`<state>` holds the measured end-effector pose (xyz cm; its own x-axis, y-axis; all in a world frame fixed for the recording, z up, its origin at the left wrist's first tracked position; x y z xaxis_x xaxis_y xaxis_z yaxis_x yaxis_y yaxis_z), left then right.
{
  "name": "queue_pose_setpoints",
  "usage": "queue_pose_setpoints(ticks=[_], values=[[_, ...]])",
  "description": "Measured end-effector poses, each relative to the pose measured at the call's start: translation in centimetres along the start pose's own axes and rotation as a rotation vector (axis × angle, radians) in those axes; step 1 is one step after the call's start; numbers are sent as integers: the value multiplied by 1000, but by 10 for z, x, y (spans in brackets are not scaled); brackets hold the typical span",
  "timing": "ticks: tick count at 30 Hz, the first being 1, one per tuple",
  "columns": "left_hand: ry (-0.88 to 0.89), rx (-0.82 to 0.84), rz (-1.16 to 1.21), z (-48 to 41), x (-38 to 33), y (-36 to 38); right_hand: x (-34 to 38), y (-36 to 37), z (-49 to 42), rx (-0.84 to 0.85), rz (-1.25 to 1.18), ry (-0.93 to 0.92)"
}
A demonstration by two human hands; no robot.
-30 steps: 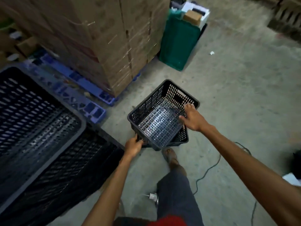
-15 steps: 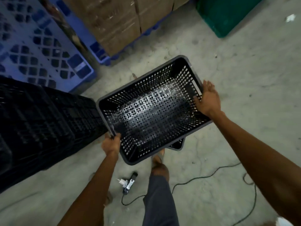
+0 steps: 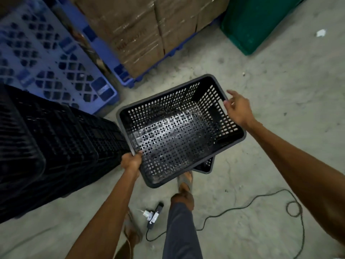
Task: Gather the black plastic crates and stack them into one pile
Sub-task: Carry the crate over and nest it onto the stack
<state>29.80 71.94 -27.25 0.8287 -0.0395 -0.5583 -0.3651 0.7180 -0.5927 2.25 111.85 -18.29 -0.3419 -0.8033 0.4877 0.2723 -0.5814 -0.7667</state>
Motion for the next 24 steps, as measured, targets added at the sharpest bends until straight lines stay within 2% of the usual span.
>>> queue_pose_setpoints(ticks=[4,8,10,17,20,24], values=[[59,55,-91,5,-14,-12,-9,22,20,84,207,87],[163,70,-136,-33,-4,-13,-48,42,-4,-39,285,107],[182,66,-155,-54,10,-11,-72,53,-21,-59,271,149],[169,30,-129,-97,42,0,-111,111,-75,128,142,265],[148,27,-100,-94,33,0,-112,106,-68,105,9,336],[119,50,-55,-81,2,-14,-91,70,-47,92,-3,351]])
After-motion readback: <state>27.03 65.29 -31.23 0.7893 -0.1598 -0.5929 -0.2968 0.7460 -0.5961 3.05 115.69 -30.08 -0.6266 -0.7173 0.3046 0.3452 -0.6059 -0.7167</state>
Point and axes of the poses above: each hand's wrist, its own z-axis away from the middle knuckle, its own y-axis out of the palm, x = y × z, the point moved 9 cm from there along -z, towards the middle knuckle, and after that the axes turned 14 degrees about y, right-handed, at the moved point
